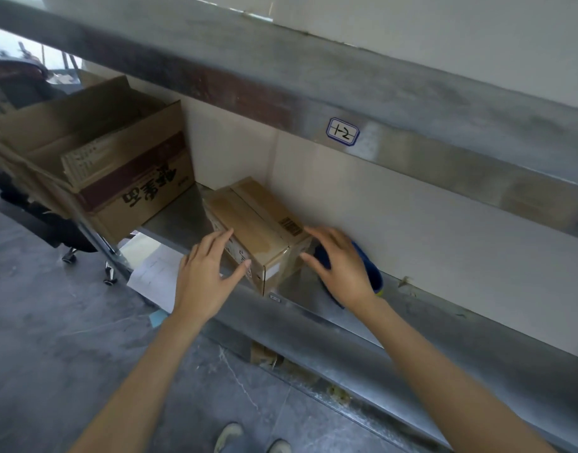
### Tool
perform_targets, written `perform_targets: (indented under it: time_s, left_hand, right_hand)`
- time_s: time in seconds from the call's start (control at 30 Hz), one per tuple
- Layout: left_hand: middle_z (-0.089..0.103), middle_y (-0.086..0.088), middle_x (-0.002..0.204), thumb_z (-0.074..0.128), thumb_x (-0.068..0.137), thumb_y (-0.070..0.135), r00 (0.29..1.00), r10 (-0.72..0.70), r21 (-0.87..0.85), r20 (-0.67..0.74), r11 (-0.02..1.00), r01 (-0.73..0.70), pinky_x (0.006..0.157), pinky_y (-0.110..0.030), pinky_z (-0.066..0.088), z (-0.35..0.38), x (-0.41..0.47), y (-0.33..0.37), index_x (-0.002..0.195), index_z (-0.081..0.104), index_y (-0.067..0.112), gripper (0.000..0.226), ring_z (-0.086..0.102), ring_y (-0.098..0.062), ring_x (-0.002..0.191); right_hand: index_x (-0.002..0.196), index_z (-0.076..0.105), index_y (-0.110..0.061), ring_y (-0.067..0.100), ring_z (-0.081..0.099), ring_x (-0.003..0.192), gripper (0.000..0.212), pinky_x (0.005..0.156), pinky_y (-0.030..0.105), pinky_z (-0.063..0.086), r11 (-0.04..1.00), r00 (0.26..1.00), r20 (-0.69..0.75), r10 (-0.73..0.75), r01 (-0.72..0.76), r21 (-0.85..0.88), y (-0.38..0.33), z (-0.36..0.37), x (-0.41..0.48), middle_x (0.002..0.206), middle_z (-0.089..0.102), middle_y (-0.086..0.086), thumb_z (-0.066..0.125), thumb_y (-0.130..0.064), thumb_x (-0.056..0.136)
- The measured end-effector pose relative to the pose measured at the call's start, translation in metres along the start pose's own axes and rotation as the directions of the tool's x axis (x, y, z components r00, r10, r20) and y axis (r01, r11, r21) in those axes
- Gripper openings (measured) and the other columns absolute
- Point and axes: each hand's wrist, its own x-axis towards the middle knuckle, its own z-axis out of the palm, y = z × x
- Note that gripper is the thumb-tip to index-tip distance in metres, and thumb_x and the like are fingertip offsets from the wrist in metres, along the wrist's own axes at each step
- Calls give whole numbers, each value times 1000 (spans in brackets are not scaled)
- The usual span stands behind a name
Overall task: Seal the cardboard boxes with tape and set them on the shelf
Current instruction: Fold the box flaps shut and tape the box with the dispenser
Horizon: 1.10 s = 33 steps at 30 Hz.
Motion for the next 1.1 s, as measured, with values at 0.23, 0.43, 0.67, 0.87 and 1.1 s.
perform_targets:
  time_s: [0.23,0.43,0.67,0.87,1.1]
  left_hand:
    - [64,-10,123,37,94,63,999,39,291,1,956,-37,93,-51,45,-6,-3,-8,142,50,14,70,58,-33,113]
    - [62,-10,122,53,91,51,999,46,325,7,945,-46,95,-50,44,-11,-7,-1,145,46,13,66,58,-33,110]
    - [59,-7,122,66,89,37,1000,-21,274,19,962,15,100,-47,42,-18,-12,-3,149,38,17,70,56,-29,113]
    - [59,-6,123,67,90,35,997,-69,217,39,974,59,99,-46,41,-23,-12,-5,148,39,18,67,54,-29,115]
    - [54,-6,137,64,93,34,997,-62,150,43,987,55,103,-43,39,-28,-10,2,146,43,17,59,50,-28,124]
  right_hand:
    - [154,20,-32,30,44,122,68,92,41,47,887,880,190,435,-383,-258,44,-19,-27,137,46,10,52,-49,97]
    - [155,-4,-41,25,59,69,80,59,32,45,886,799,383,463,-436,-160,55,-6,-28,95,67,15,53,-42,99]
    - [151,-1,-50,42,57,116,86,89,47,51,878,793,448,413,-478,35,71,-8,-24,143,50,15,61,-24,96]
    - [152,-3,-44,25,38,138,101,92,29,44,888,746,560,360,-458,39,72,-23,0,160,23,-2,66,-5,89]
    - [145,-10,-59,42,64,81,95,68,46,53,921,800,468,375,-380,-88,58,-26,-1,111,63,31,55,-11,97]
